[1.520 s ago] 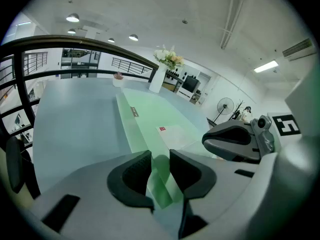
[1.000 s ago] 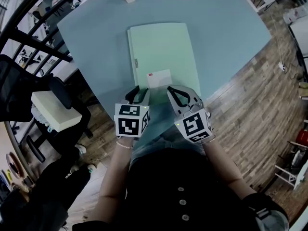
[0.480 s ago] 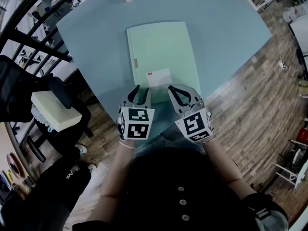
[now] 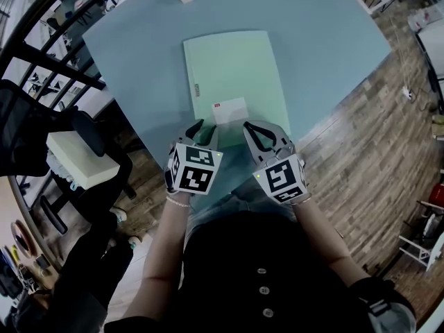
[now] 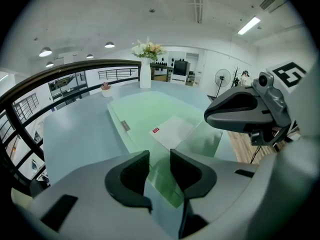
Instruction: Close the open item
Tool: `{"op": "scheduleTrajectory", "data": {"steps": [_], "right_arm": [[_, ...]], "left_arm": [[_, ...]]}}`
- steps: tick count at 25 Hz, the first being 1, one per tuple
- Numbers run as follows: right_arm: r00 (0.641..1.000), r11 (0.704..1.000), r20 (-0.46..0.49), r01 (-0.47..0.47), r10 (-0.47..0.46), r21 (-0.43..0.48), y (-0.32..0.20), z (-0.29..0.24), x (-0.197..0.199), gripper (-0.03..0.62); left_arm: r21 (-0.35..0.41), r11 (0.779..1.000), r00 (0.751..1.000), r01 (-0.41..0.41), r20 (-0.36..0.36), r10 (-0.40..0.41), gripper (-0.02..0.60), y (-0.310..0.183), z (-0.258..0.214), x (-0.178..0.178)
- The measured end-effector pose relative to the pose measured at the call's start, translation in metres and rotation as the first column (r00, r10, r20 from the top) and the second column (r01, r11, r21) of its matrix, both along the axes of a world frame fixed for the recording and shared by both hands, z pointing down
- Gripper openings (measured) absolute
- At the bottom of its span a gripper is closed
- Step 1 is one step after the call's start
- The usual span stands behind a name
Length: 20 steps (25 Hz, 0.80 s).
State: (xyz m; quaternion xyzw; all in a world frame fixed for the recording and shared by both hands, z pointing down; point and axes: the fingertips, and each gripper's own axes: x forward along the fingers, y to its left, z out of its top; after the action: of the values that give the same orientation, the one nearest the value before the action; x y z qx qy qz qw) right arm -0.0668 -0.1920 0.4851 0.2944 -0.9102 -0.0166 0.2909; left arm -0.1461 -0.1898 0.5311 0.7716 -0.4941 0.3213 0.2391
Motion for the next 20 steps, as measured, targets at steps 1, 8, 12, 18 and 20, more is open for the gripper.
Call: {"op": "scheduleTrajectory", "data": {"steps": [1,8,12,18,20], "right_arm": [[1.0,1.0,0.0,-0.005,0.005,0.001,0.0,0.0,0.0,0.006],[0.999,1.0,0.013,-0.031,0.031,0.001,-0.001,-0.002,0.004,0.006],[0.999,0.999,0.022,-0.039,0.039,0.0,0.001,-0.005,0.005,0.006],[0.998,0.999,0.035,-0.052,0.052,0.004,0.004,-0.011,0.008,0.006],[0.998,0.999,0.041,-0.053,0.053,0.003,0.005,-0.013,0.008,0.006]], "left_arm": [[-0.004,1.0,1.0,-0.007,-0.002,0.007,0.13,0.0,0.0,0.0],[-0.028,0.999,0.999,-0.033,-0.003,0.033,0.13,-0.001,0.001,0.0],[-0.022,0.999,1.0,-0.029,-0.009,0.029,0.13,-0.003,-0.001,-0.001],[0.018,1.0,0.999,0.024,-0.036,-0.023,0.132,-0.002,-0.005,-0.003],[0.006,0.999,0.999,0.038,-0.038,-0.038,0.13,-0.001,-0.006,-0.004]]}}
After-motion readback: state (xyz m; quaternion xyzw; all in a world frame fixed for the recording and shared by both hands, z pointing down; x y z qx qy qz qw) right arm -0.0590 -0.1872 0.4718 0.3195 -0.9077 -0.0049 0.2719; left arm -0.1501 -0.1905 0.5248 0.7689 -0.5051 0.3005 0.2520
